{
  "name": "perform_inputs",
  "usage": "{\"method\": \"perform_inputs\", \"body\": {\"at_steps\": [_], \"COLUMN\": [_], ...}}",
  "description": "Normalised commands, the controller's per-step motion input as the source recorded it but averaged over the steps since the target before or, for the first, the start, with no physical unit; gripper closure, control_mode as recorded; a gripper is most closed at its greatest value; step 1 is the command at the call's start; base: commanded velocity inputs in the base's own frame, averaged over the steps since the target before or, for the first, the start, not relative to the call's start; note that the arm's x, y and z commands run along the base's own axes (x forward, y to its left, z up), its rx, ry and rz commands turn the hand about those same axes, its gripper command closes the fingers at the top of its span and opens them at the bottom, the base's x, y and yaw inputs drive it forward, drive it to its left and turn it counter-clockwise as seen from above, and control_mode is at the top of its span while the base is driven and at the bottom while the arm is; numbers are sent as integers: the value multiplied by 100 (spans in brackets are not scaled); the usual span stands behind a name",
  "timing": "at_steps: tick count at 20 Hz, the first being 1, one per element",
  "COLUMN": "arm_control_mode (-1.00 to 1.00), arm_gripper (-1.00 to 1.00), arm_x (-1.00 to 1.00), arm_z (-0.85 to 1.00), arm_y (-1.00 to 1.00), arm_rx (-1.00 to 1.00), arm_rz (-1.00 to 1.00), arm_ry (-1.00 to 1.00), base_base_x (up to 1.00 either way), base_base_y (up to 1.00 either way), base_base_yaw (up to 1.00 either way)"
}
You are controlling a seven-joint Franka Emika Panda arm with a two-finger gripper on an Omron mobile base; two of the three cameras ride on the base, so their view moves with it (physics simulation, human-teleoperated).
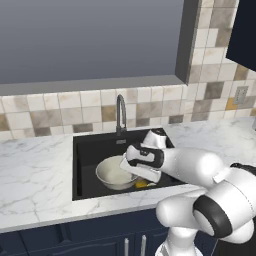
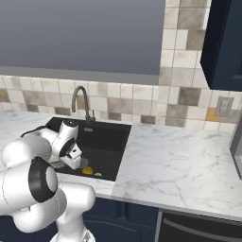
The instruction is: Dump the lemon wedge and orange from the bowl so the bowl can be washed. Place the bowl in the sink after clearing the leftovers.
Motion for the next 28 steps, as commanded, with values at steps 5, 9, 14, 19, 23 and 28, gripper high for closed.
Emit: {"method": "perform_inputs", "body": {"at_steps": [5, 9, 14, 19, 23, 28], "arm_control_mode": [-100, -100, -100, -100, -100, -100], "arm_gripper": [100, 100, 100, 100, 100, 100], "arm_x": [13, 18, 38, 0, 0, 0], "arm_z": [-23, -14, -6, -54, -40, -36], "arm_y": [15, 16, 27, 1, 2, 1], "arm_rx": [-5, -2, -3, -8, -6, -4], "arm_rz": [-1, 0, -2, 0, 0, 0], "arm_ry": [-1, 2, 0, 0, 0, 0], "base_base_x": [0, 0, 0, 0, 0, 0], "base_base_y": [0, 0, 0, 0, 0, 0], "base_base_yaw": [0, 0, 0, 0, 0, 0]}}
